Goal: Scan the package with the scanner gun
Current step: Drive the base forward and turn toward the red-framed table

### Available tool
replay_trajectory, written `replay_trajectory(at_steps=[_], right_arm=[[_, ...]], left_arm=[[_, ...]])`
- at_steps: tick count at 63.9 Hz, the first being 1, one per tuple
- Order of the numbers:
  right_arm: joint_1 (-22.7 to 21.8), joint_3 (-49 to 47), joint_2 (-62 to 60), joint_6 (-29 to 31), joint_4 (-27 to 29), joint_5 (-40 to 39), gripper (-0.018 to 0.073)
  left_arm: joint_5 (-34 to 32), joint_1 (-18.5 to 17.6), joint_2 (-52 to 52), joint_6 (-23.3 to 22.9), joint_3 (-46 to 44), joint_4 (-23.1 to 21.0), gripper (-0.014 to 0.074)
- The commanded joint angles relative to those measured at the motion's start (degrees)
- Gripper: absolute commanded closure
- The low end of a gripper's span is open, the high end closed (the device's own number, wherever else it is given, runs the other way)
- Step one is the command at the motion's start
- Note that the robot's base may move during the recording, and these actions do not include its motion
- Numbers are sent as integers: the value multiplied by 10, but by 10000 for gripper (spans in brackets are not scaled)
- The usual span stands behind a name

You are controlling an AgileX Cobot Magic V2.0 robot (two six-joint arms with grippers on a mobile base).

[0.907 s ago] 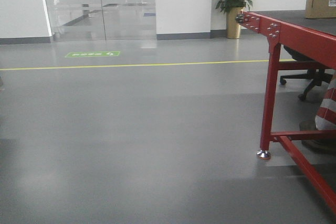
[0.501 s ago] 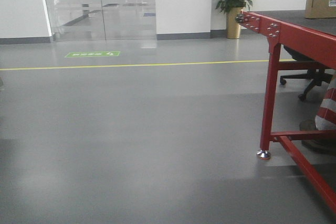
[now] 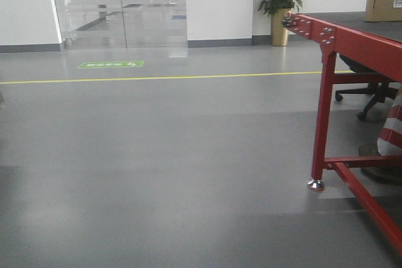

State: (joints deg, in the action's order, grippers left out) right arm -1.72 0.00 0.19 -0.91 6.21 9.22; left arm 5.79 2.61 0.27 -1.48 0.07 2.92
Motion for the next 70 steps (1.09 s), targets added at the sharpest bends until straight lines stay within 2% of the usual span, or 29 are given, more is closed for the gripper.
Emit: replay_trajectory(at_steps=[1, 17, 33, 41, 51, 70], right_arm=[[1, 0, -2, 1, -2, -8, 721], [1, 0, -2, 1, -2, -8, 721], [0, 0, -2, 1, -2, -8, 721], [-21, 0, -2, 1, -2, -8, 721], [-61, 0, -2, 1, -2, -8, 721], [-61, 0, -2, 1, -2, -8, 721]], left_arm=[[-11, 2, -3, -2, -1, -1, 707], [-11, -1, -3, -2, -1, -1, 707], [-11, -38, -3, -2, -1, -1, 707], [-11, -51, -3, -2, -1, -1, 707], [-11, -51, -3, -2, -1, -1, 707], [-11, -51, -3, -2, -1, -1, 707]])
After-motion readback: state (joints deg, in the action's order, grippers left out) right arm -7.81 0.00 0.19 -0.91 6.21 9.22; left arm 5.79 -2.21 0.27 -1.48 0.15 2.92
